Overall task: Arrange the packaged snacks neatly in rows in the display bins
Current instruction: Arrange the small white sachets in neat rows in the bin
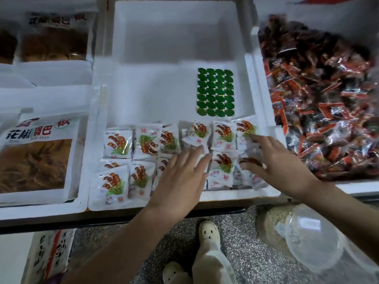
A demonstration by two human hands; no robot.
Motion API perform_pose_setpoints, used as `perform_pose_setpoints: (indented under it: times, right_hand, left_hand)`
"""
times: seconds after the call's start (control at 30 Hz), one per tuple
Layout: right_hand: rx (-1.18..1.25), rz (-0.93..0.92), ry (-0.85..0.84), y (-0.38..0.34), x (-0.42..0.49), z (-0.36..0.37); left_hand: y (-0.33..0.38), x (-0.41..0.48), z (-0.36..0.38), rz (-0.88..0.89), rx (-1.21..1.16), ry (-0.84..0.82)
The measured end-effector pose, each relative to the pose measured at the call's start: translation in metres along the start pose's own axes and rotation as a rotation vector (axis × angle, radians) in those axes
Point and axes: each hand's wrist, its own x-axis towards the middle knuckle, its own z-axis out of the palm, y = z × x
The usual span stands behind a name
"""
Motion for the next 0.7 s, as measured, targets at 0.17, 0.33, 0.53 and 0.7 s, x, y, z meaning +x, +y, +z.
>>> perform_pose_setpoints:
  times: [0.17, 0.33, 0.53, 0.7]
  right_hand:
    - [-0.01, 0.024, -0.118, 0.009, -0.01, 0.009]
    - [0.101, 0.089, -0.085, 0.01, -0.01, 0.015]
    - [0.117, 0.124, -0.076, 0.014, -0.013, 0.015]
    - [-0.025, 0.062, -0.056, 0.015, -0.006, 0.009]
  left_hand:
    - [0.029, 0.006, 0.021, 0.104, 0.005, -0.101]
    - [0.038, 0.008, 0.028, 0.064, -0.004, -0.148]
    - [0.04, 0.007, 0.029, 0.081, 0.012, -0.133]
    - [0.04, 0.005, 0.029, 0.082, 0.003, -0.127]
